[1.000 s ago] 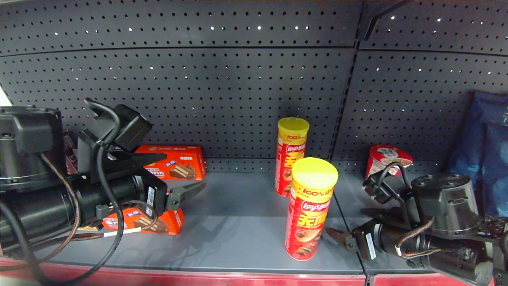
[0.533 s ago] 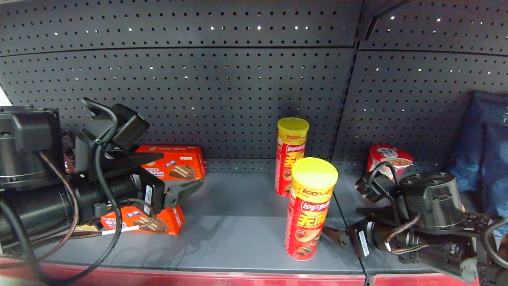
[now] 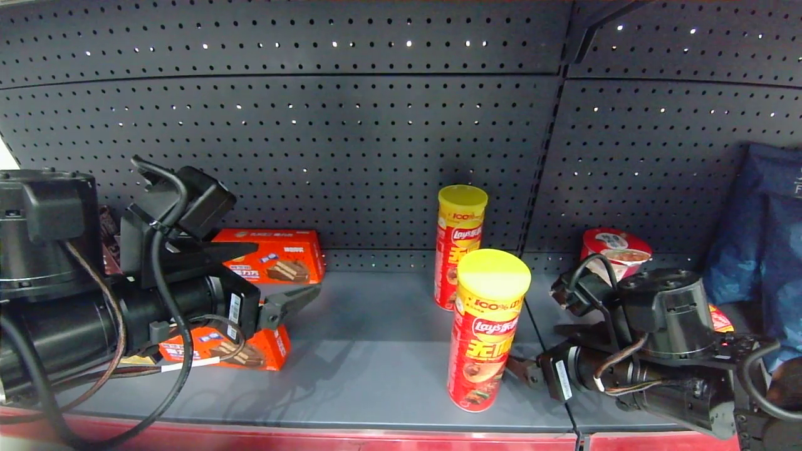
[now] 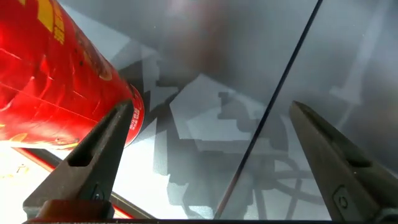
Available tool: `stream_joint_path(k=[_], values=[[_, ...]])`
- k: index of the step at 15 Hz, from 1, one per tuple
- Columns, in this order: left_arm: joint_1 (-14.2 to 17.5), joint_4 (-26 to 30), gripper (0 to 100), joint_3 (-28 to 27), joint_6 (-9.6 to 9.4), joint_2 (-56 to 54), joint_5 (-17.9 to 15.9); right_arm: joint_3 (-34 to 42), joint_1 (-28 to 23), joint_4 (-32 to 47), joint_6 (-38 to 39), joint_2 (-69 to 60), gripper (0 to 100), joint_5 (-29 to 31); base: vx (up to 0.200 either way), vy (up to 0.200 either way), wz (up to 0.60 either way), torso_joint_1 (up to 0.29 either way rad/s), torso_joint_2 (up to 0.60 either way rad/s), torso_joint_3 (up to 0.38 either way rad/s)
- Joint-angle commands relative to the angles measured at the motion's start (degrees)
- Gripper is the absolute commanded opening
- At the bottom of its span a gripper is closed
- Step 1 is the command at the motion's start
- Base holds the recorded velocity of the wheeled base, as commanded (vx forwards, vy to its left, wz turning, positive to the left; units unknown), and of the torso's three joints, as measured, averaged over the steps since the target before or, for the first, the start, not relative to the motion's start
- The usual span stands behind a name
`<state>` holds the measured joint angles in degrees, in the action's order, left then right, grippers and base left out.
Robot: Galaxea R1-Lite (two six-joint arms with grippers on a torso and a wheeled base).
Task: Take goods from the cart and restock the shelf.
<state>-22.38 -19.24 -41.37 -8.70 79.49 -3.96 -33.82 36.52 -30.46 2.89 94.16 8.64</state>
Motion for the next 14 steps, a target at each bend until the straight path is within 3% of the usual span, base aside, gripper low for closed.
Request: stream_joint_path(k=[1,14], values=[[0.0,-0.1,100,0.3,-0.08,0.3,0.0,0.0,0.3,0.0,0.0,0.0,100,0.0,0.0,0.0,0.0,0.0,0.0,0.0],[0.4,-2.9,100,2.7,0.09,0.3,-0.1,-2.0,1.6,-0.5,0.0,2.1,100,0.1,0.0,0.0,0.0,0.0,0.0,0.0]])
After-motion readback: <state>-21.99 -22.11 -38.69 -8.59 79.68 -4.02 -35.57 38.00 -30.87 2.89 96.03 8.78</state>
